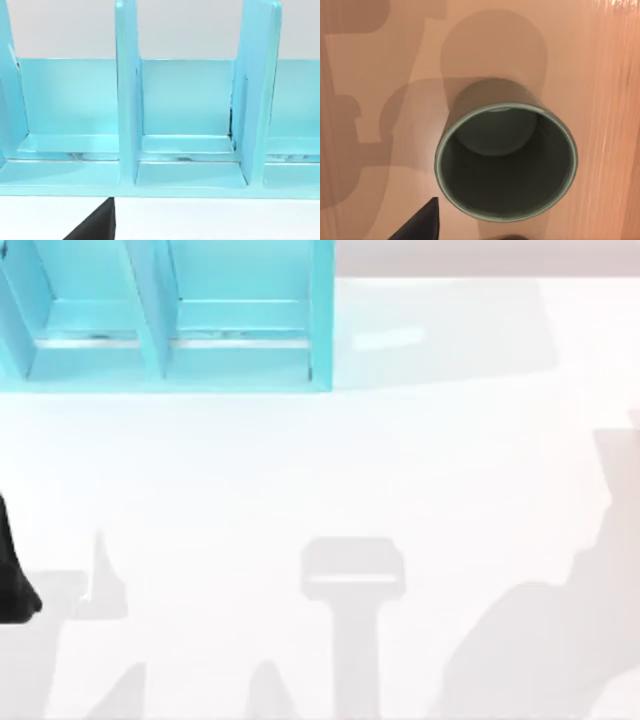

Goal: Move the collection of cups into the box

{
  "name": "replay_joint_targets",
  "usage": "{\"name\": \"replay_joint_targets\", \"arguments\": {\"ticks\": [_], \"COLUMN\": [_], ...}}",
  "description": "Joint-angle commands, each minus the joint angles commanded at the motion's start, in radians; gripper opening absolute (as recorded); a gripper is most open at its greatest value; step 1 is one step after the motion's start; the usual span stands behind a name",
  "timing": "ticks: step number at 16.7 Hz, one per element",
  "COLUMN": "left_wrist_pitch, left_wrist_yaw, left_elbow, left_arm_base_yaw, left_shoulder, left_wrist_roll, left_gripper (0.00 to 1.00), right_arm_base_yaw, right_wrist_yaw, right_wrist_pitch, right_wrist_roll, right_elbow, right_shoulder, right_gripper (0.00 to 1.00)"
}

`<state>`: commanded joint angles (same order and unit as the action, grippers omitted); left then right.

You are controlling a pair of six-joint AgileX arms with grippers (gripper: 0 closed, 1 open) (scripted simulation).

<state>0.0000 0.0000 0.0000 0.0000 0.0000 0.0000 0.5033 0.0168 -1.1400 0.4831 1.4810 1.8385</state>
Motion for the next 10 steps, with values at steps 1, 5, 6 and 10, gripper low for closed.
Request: {"name": "replay_joint_targets", "arguments": {"ticks": [1, 5, 6, 10], "left_wrist_pitch": [0.0, 0.0, 0.0, 0.0], "left_wrist_yaw": [0.0, 0.0, 0.0, 0.0], "left_elbow": [0.0, 0.0, 0.0, 0.0], "left_arm_base_yaw": [0.0, 0.0, 0.0, 0.0], "left_shoulder": [0.0, 0.0, 0.0, 0.0], "left_wrist_roll": [0.0, 0.0, 0.0, 0.0], "left_gripper": [1.0, 1.0, 1.0, 1.0], "right_arm_base_yaw": [0.002, 0.004, 0.004, 0.002], "right_wrist_yaw": [0.0, 0.002, 0.002, 0.001], "right_wrist_pitch": [-0.034, -0.237, -0.283, -0.364], "right_wrist_roll": [0.0, 0.004, 0.004, 0.005], "right_elbow": [0.035, 0.253, 0.3, 0.382], "right_shoulder": [0.004, 0.017, 0.016, 0.015], "right_gripper": [1.0, 1.0, 1.0, 1.0]}}
